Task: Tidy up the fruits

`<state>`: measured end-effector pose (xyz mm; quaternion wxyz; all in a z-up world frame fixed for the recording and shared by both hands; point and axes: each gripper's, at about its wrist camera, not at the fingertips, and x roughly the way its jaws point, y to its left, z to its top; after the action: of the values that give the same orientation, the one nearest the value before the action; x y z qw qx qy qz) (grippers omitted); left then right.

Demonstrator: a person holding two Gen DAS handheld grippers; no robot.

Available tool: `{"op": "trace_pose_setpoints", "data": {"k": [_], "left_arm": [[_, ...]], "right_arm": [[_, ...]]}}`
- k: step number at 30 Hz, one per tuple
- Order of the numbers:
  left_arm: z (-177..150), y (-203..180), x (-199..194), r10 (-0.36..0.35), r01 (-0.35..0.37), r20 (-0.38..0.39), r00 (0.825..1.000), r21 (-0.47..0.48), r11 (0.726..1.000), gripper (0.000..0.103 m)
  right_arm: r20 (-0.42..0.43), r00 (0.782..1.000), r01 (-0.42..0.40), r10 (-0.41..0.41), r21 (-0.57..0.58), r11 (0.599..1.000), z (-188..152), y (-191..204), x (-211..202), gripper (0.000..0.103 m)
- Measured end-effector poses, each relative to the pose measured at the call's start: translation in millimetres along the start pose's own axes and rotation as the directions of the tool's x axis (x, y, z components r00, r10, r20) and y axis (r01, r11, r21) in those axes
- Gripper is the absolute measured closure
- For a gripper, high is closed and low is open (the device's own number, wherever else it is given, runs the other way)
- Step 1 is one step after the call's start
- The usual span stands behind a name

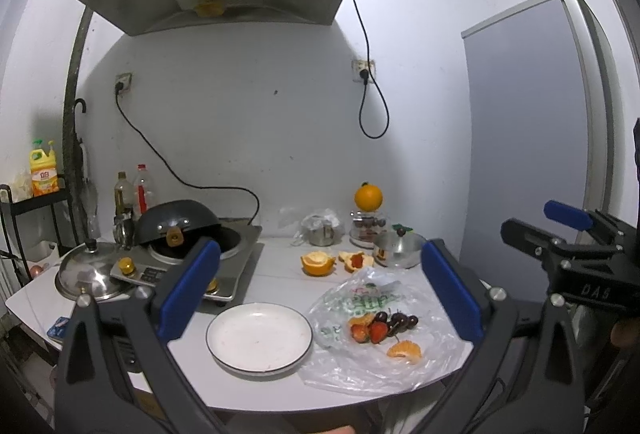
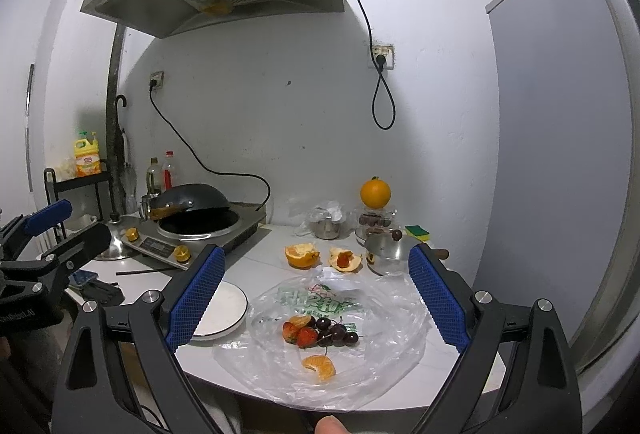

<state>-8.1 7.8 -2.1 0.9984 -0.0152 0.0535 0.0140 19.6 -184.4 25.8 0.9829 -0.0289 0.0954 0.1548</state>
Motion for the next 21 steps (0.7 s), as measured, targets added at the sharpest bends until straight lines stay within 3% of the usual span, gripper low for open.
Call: {"op": "trace_pose_setpoints", "data": {"k": [21], "left_arm": [[0.4, 1.0, -1.7, -0.005, 0.005, 0.001, 1.000, 0.004, 1.000, 0.001]], "right_arm": [[-0.009, 1.000, -0.004, 0.004, 0.004, 1.000, 4.0, 0.4, -2.3, 0.008]]}}
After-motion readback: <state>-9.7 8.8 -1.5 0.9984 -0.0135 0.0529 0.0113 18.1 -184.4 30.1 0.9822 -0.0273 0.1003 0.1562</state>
